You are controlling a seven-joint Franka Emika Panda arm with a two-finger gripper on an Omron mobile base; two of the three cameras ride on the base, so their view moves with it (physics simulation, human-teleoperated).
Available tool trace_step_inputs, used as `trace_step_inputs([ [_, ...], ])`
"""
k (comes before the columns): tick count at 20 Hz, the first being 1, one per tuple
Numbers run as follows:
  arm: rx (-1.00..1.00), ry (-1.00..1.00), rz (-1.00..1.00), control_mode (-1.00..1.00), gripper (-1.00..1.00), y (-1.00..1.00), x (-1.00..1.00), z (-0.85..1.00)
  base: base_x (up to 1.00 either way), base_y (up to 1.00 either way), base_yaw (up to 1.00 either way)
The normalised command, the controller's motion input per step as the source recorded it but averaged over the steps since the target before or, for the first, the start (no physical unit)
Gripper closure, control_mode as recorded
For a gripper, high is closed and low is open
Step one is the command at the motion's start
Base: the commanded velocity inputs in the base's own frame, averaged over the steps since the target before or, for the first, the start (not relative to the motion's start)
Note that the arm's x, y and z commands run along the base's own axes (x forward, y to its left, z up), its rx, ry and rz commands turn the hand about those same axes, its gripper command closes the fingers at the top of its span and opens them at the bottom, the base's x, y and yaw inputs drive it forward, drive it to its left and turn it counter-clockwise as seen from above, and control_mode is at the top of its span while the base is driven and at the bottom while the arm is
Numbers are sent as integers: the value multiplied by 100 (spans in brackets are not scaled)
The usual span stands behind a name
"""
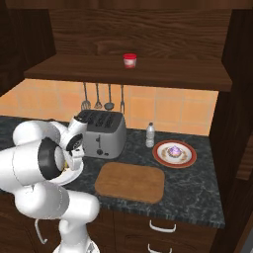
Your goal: From the different types of pastries on the counter, select a croissant and place it on the cutting board. Then retrieve a jar of jam from the cabinet and place it alongside the croissant on the cutting board.
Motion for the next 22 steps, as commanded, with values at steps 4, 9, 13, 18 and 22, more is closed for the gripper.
trace_step_inputs([
  [4, -21, 59, -15, -100, 100, -96, 0, 91, 0, 0, 0],
  [9, -19, 46, -18, -100, 100, -100, -2, 45, 0, 0, 0],
  [13, -5, 12, -26, -100, 100, -100, -5, -45, 0, 0, 0],
  [18, 2, 5, -25, -100, 100, -100, 12, -39, 0, 0, 0],
  [22, 0, 0, -20, -100, 100, -100, 14, -27, 0, 0, 0],
])
